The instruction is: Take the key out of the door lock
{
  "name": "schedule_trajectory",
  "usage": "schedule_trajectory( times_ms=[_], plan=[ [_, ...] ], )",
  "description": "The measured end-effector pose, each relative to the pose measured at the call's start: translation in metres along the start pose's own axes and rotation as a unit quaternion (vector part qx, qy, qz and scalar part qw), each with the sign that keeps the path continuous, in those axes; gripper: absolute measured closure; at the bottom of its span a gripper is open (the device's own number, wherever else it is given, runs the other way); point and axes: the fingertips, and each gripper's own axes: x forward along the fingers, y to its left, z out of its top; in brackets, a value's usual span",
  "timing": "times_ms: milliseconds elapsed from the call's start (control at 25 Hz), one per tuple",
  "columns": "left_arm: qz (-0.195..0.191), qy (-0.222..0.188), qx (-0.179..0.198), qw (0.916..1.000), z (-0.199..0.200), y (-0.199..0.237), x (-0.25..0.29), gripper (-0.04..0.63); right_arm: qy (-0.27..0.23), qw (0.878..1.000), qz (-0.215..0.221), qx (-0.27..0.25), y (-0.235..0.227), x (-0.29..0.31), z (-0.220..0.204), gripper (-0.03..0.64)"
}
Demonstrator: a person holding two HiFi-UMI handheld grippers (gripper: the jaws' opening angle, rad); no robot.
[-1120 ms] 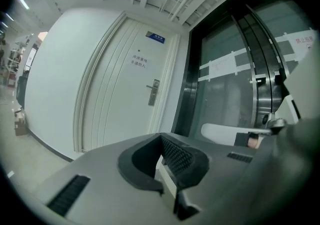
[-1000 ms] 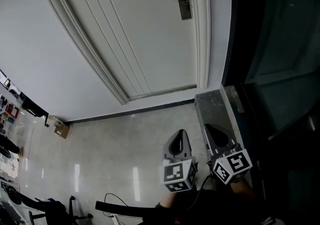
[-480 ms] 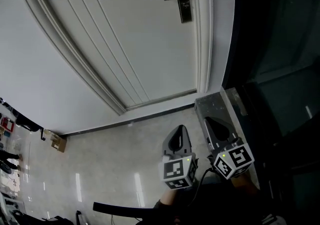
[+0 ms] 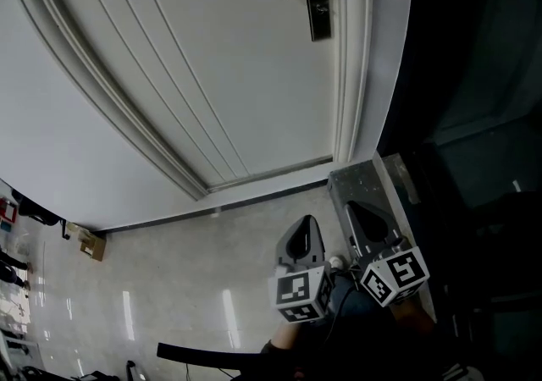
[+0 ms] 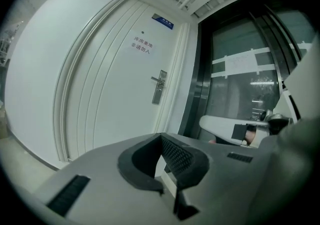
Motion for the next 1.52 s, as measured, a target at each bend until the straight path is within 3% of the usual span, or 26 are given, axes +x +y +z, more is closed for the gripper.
schedule_trajectory(
  times_ms=[520,880,1280,1520],
  plan=[
    [0.027,-0.018,0.009,0.9994,0.048,0.019,0.134,0.596,0.0,0.999,0.038,-0.001,-0.082,0.121,0.025,0.615],
    [0.031,-0.024,0.008,0.9992,0.06,0.02,0.2,0.596,-0.001,0.998,0.055,-0.016,-0.126,0.166,0.035,0.615],
    [0.025,-0.019,-0.002,0.9995,0.063,0.044,0.252,0.597,-0.001,0.999,0.047,-0.015,-0.153,0.216,0.028,0.615],
    [0.003,-0.029,0.019,0.9994,0.093,0.066,0.299,0.596,-0.016,0.999,0.031,-0.016,-0.166,0.269,0.035,0.614]
  ],
)
